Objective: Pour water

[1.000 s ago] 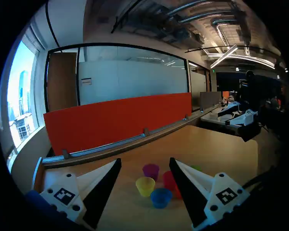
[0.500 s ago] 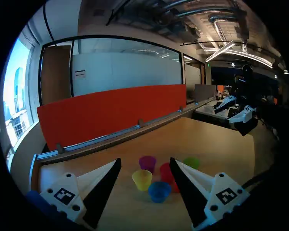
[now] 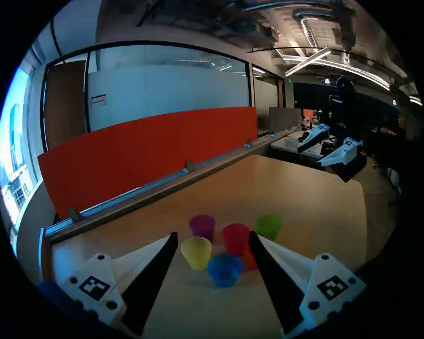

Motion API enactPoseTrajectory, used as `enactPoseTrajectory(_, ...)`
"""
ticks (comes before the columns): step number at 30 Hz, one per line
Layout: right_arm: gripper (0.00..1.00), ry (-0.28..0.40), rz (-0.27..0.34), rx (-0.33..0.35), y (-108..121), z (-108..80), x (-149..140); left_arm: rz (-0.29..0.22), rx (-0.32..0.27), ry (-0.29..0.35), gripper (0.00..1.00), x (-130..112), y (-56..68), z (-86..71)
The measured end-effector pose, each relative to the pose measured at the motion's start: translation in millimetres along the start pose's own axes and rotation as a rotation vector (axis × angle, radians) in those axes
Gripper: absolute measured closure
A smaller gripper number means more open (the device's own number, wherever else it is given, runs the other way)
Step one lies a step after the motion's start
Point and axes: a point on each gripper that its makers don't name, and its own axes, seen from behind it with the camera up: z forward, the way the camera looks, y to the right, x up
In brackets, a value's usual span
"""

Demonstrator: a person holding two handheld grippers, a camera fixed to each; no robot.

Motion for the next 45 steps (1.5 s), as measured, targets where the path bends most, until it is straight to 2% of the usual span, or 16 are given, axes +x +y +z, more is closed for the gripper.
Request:
enactPoseTrajectory(12,0.00,-0.052,0.001,0.031,-1,7.7,-14,0.012,-0.040,-0.048,0.07,-17,7.9,12.1)
enactPoseTrajectory(21,0.00,-0.071,-0.008,0.047,-5,21.1,-32,0.020,-0.071,-0.096,0.07,-43,18.1,23.1)
enactPoseTrajectory(33,0.00,-0.101,0.000,0.066,-5,39.3,-58,0.015,-0.088,-0.142,0.07,-74,19.3,41.4)
enactPoseTrajectory(45,0.00,-0.120,0.009,0.093,-6,61.1,-79,0.042,-0.103,-0.193,0.08,-104,17.8,61.8)
